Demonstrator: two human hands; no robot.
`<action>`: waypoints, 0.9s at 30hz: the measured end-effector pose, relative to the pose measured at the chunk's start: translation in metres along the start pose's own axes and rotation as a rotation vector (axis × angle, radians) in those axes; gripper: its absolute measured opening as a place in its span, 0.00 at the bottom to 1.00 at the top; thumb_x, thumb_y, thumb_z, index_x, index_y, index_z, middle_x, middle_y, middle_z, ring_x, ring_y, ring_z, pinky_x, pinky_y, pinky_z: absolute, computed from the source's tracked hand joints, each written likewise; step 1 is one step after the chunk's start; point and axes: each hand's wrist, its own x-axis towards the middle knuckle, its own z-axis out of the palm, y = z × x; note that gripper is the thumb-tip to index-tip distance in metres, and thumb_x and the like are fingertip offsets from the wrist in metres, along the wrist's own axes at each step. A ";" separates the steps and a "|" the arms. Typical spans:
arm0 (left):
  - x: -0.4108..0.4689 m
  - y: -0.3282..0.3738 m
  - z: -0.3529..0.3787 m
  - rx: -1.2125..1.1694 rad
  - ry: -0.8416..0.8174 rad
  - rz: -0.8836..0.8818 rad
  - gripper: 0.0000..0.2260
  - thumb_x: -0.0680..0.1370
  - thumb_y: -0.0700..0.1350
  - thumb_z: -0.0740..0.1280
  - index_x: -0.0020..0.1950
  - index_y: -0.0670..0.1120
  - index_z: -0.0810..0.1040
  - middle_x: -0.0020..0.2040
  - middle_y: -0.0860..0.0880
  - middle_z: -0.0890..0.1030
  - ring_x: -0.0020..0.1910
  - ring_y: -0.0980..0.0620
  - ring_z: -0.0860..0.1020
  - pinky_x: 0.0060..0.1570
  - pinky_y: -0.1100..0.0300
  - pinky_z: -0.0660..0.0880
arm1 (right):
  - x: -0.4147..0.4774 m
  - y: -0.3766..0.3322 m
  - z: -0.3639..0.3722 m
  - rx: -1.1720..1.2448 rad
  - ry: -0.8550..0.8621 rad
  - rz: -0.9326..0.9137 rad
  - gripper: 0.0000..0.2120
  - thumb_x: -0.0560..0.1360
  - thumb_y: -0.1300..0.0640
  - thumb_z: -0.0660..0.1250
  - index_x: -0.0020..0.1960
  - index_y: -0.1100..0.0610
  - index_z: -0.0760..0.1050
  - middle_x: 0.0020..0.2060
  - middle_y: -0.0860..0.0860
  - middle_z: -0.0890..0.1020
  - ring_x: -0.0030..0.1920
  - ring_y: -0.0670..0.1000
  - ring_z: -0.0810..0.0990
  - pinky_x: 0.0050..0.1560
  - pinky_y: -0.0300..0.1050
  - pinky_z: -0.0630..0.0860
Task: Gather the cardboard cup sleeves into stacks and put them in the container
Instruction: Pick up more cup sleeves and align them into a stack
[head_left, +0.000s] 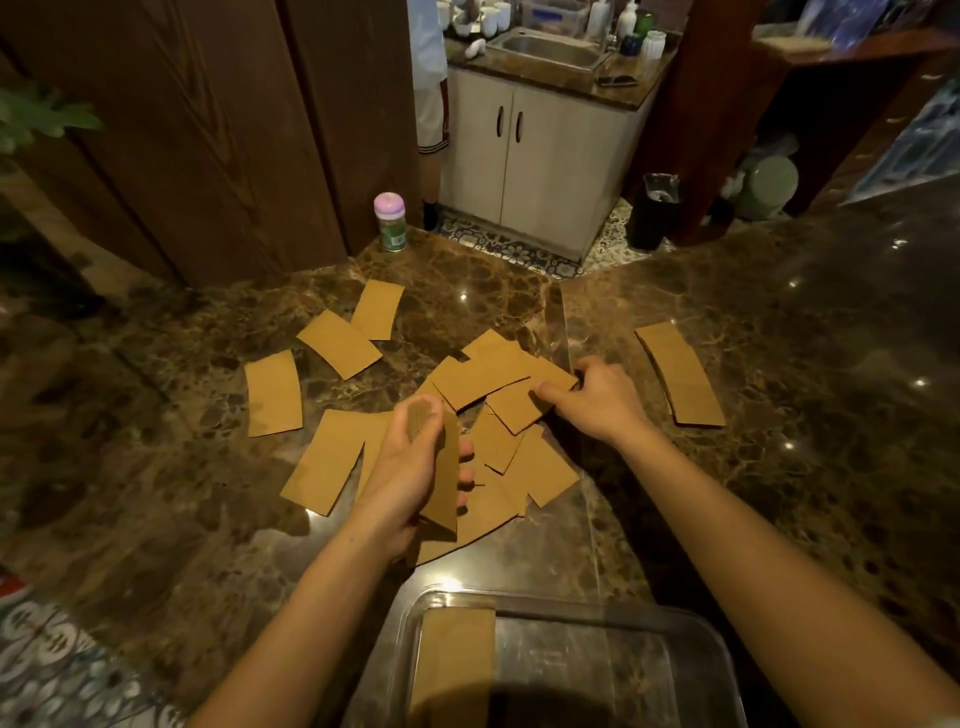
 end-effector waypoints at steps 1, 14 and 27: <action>0.003 -0.001 -0.003 0.023 0.032 0.002 0.04 0.83 0.57 0.65 0.55 0.61 0.76 0.43 0.40 0.84 0.34 0.44 0.80 0.31 0.53 0.76 | 0.009 -0.003 0.002 -0.013 0.001 0.041 0.42 0.73 0.29 0.70 0.72 0.60 0.73 0.69 0.62 0.76 0.71 0.64 0.71 0.68 0.56 0.73; 0.010 -0.011 -0.007 0.122 0.046 -0.009 0.06 0.84 0.49 0.67 0.59 0.58 0.73 0.48 0.37 0.80 0.36 0.43 0.79 0.32 0.51 0.78 | 0.043 -0.044 0.025 0.231 -0.093 0.095 0.31 0.63 0.42 0.86 0.57 0.58 0.80 0.60 0.55 0.83 0.62 0.57 0.81 0.59 0.52 0.79; 0.007 -0.004 0.003 0.164 -0.003 0.026 0.10 0.83 0.48 0.67 0.62 0.59 0.74 0.49 0.38 0.80 0.38 0.43 0.79 0.34 0.52 0.77 | 0.001 0.023 -0.049 0.839 -0.011 0.092 0.09 0.76 0.57 0.78 0.54 0.53 0.81 0.42 0.47 0.90 0.40 0.45 0.89 0.35 0.39 0.81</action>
